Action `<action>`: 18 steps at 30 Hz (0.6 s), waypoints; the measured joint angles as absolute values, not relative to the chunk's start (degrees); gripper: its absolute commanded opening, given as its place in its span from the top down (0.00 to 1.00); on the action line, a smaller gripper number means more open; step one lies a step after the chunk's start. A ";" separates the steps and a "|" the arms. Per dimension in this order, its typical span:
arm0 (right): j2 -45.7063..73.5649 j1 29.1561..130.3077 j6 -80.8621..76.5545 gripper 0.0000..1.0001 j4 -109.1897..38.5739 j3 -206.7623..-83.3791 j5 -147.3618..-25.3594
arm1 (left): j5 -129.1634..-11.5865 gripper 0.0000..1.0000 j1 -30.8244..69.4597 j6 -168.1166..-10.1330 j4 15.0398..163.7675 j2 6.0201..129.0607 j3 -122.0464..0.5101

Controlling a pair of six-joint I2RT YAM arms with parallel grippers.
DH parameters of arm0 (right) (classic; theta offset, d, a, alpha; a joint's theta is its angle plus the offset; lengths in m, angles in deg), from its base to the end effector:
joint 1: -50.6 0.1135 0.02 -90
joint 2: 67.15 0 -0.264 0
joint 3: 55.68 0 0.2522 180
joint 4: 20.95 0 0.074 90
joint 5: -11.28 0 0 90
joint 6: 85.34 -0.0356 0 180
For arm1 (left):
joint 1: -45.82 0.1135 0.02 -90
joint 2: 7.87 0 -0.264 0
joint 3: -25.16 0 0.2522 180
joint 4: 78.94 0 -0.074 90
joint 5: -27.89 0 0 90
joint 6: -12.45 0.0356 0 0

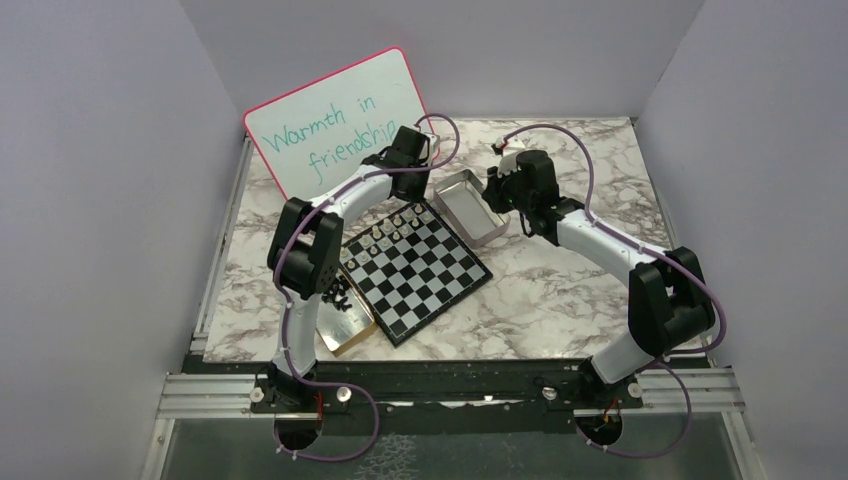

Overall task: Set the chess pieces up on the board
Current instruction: Pick up the chess piece from the chessboard.

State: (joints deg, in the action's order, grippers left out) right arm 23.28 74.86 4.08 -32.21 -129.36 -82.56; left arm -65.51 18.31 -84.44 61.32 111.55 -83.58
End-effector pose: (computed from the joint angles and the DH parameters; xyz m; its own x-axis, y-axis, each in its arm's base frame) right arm 0.3274 0.1502 0.2534 -0.4328 -0.1840 -0.8825 -0.4595 0.8873 0.0404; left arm 0.4135 -0.2177 0.2123 -0.7380 0.2493 -0.6271 0.4090 0.9044 -0.1218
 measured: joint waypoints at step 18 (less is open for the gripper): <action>23.28 74.86 4.08 0.96 -32.21 -129.36 -82.16 | -65.21 0.76 18.31 -85.73 58.26 111.66 -84.71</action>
State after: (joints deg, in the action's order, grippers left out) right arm 23.28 74.86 4.08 -32.21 -129.36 -82.16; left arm -65.21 18.31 -85.73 58.26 111.66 -84.71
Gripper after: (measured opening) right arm 0.231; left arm 0.235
